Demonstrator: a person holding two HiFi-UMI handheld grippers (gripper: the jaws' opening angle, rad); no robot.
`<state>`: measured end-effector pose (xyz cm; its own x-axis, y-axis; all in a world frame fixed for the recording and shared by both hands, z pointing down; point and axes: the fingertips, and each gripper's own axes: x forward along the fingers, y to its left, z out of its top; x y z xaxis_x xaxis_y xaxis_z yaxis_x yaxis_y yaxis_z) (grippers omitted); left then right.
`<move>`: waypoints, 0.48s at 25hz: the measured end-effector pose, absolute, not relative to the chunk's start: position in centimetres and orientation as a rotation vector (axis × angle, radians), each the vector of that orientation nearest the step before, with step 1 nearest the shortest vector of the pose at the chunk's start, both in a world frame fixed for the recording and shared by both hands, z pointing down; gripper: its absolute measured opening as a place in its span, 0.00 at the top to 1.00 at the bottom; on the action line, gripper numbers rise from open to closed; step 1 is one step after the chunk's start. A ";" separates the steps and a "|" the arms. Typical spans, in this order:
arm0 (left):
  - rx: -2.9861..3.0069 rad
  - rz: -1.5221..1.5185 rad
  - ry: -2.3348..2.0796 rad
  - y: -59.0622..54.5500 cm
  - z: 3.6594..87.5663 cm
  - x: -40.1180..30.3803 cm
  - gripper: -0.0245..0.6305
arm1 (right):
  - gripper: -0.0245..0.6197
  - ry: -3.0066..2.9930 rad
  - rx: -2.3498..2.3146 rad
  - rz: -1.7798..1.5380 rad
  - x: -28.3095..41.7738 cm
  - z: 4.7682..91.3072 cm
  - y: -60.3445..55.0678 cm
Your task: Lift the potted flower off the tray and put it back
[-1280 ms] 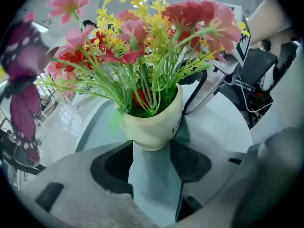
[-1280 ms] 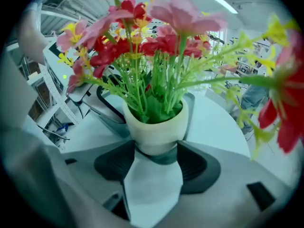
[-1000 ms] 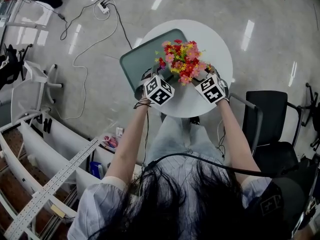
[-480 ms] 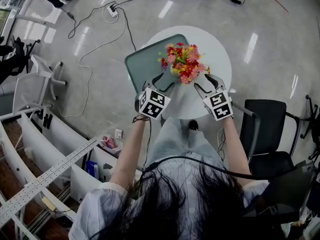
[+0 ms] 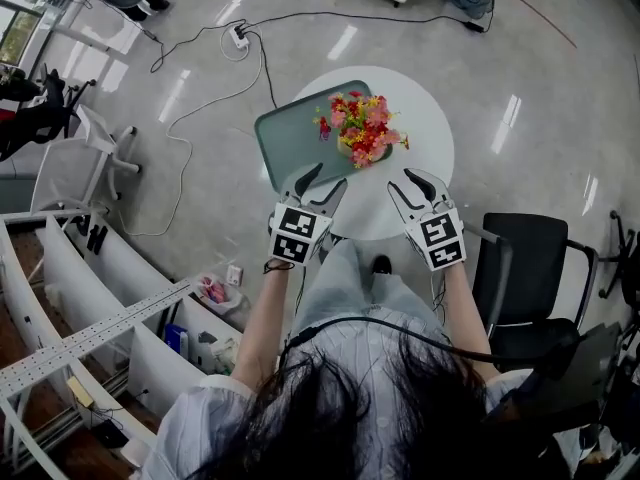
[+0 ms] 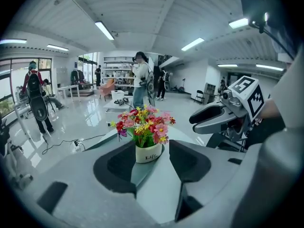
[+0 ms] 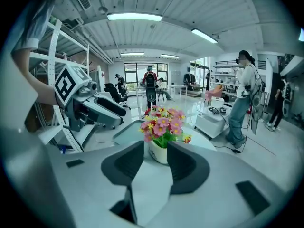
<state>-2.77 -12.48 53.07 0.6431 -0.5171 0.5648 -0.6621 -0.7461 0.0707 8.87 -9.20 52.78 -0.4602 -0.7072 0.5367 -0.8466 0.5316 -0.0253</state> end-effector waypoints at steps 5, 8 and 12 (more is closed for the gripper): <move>2.576 0.689 -0.993 -9.8 51.5 -2.0 0.61 | 0.73 -2.351 1.264 0.370 9.2 50.9 -7.1; 2.571 0.661 -1.014 -8.4 50.8 -1.6 0.61 | 0.75 -2.376 1.262 0.352 9.2 50.0 -5.9; 2.585 0.646 -1.027 -6.2 49.7 -0.9 0.61 | 0.78 -2.407 1.256 0.336 9.2 48.8 -4.1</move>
<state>-0.89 -6.21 49.71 0.6463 -0.5743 0.5026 -0.7017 -0.7060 0.0956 9.21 -4.06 48.84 -0.5139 -0.7268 0.4557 -0.8238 0.5663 -0.0257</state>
